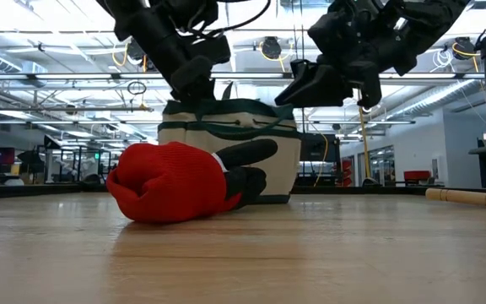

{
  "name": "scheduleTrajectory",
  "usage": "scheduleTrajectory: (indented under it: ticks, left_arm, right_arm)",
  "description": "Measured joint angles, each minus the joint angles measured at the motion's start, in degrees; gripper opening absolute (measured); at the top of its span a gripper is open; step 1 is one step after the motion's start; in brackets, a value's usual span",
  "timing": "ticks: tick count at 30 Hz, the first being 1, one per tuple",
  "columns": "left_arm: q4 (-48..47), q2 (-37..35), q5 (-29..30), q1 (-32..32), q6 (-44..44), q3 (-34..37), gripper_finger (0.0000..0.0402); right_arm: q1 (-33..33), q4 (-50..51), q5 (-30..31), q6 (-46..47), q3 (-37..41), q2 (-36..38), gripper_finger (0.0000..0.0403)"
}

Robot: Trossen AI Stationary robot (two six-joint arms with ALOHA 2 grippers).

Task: Pick & Place Garden tools in Gardening bag
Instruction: Put the green shear scissors into the gardening bag

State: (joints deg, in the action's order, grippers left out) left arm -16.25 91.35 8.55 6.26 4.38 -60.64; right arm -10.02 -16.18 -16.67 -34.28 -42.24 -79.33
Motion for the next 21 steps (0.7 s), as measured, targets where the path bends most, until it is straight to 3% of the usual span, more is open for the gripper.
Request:
scheduleTrajectory:
  ticks: [7, 14, 21]
  left_arm:
    - [-1.14, 0.0, -4.57, 2.1, 0.53, -0.34, 0.0049]
    - [-14.54, 1.46, -3.21, 2.45, 0.18, -9.56, 0.0069]
    - [-20.05, 6.53, -6.68, 2.95, -3.26, -16.23, 0.0049]
  right_arm:
    - [0.0, -1.93, 0.02, 0.05, 0.0, 0.0, 0.0102]
    - [0.0, -2.82, 0.02, 0.11, 0.0, 0.0, 0.0102]
    - [0.0, -2.8, 0.02, 0.59, 0.0, 0.0, 0.0102]
